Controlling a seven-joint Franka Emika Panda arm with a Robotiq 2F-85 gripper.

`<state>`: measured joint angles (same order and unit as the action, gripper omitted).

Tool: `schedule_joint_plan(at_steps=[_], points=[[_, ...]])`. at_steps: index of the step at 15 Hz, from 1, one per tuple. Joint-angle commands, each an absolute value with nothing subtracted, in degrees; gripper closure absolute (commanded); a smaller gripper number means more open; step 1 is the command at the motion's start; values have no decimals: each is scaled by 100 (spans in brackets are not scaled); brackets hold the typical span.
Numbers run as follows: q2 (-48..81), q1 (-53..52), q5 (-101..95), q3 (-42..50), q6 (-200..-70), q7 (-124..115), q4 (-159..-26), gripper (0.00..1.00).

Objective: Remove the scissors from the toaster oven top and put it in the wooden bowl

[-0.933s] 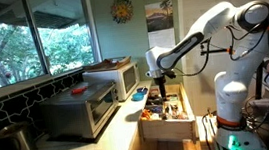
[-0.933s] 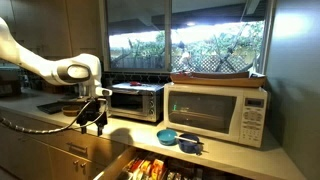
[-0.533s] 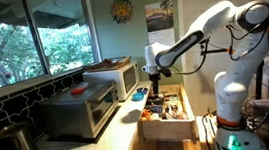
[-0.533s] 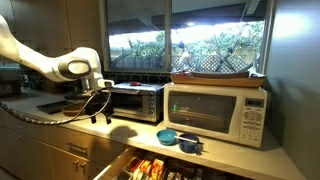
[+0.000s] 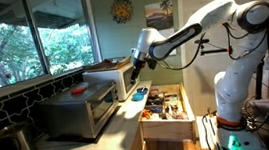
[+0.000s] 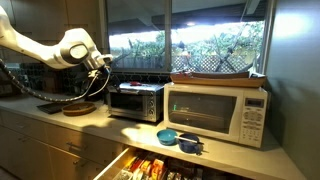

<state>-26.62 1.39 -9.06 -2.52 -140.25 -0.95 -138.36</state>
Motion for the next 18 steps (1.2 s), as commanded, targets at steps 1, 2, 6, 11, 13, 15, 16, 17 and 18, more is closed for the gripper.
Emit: schedule_joint_plan(at_steps=[1, 2, 6, 11, 13, 15, 16, 17, 18], points=[[-2649, 102, -884, -251, -14003, -92, -13774, 0], [-2645, 91, -875, -251, -14003, -91, -13760, 0], [-2296, 563, -1424, -803, -14293, -1359, -13446, 0], [-1547, 1662, -2298, -2123, -14385, -3512, -12070, 0], [-1237, 2135, -2866, -2612, -14101, -4404, -11421, 0], [-861, 2495, -3424, -3031, -13734, -5300, -10795, 0], [-767, 2631, -3762, -3214, -13482, -5742, -10588, 0], [-1076, 1603, -3503, -2186, -13806, -5151, -11122, 0], [-924, 1630, -3711, -2241, -13641, -5453, -10890, 0]])
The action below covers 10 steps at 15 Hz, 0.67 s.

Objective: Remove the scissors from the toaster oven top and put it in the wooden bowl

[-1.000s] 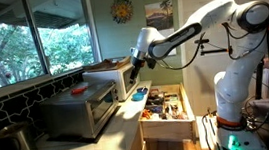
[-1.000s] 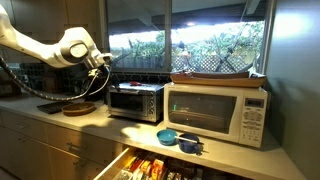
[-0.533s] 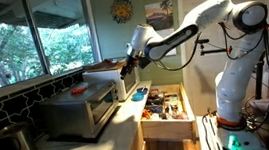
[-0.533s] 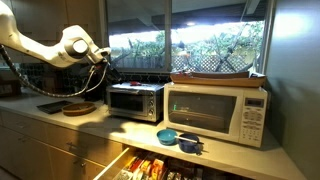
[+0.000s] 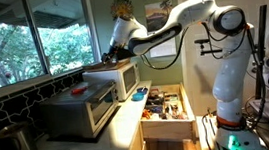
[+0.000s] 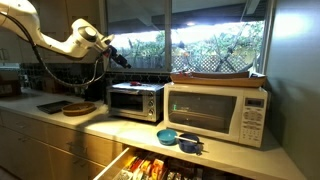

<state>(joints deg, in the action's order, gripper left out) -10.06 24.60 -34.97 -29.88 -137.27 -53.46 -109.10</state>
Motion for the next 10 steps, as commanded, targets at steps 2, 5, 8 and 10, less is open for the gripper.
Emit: schedule_joint_plan(at_steps=[2, 5, 8, 10], points=[[-761, 1647, -3817, -2275, -13566, -5639, -10673, 0], [-355, 1335, -4162, -2228, -12467, -6362, -10142, 0], [308, 555, -4351, -1938, -11451, -6742, -9327, 0], [704, 109, -4110, -1707, -11332, -6655, -8797, 0]])
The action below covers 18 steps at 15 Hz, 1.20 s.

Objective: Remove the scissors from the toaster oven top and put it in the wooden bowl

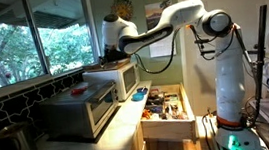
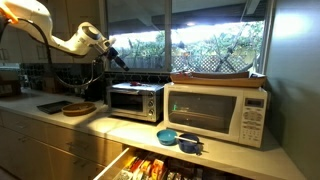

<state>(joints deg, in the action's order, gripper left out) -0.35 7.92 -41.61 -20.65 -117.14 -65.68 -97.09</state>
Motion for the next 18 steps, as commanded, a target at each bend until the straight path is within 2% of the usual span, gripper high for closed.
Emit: schedule_joint_plan(at_steps=[1, 5, 6, 7, 10, 12, 15, 18], points=[[900, -78, -4063, -1595, -11290, -6638, -8536, 0], [1676, -600, -4118, -1036, -11474, -6899, -7568, 0], [1689, -711, -4299, -874, -11559, -7008, -7512, 0], [1388, -442, -4170, -1177, -11556, -6823, -7960, 0], [1635, -588, -4198, -974, -11565, -6867, -7619, 0], [2117, -1004, -4202, -564, -11148, -7422, -6970, 0], [2761, -1197, -4104, -316, -11203, -8302, -6203, 0], [3465, -1150, -4070, -462, -11173, -8876, -5359, 0]])
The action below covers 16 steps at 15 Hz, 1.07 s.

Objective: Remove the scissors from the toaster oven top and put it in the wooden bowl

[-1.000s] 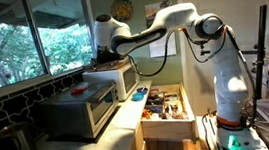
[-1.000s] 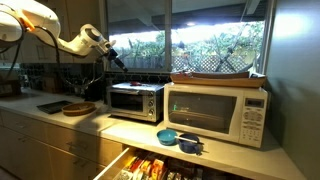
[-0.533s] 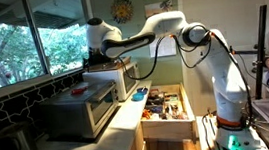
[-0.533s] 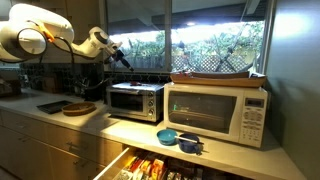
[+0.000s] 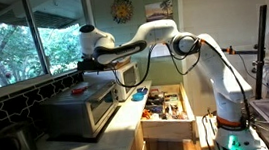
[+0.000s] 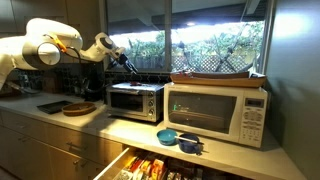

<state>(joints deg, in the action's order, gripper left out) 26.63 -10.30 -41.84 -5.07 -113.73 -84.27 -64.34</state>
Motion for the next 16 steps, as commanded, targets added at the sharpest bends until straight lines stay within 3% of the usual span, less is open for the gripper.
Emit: schedule_joint_plan(at_steps=[1, 7, 8, 11, 16], points=[[3650, -1362, -3891, -167, -11213, -8902, -5111, 0], [4480, -1484, -2821, 236, -10234, -8855, -3865, 0], [4152, -1408, -3204, 65, -10652, -8895, -4498, 0], [4323, -1416, -3003, 132, -10425, -8889, -4164, 0], [4386, -1032, -2152, -503, -10801, -8016, -3959, 0]])
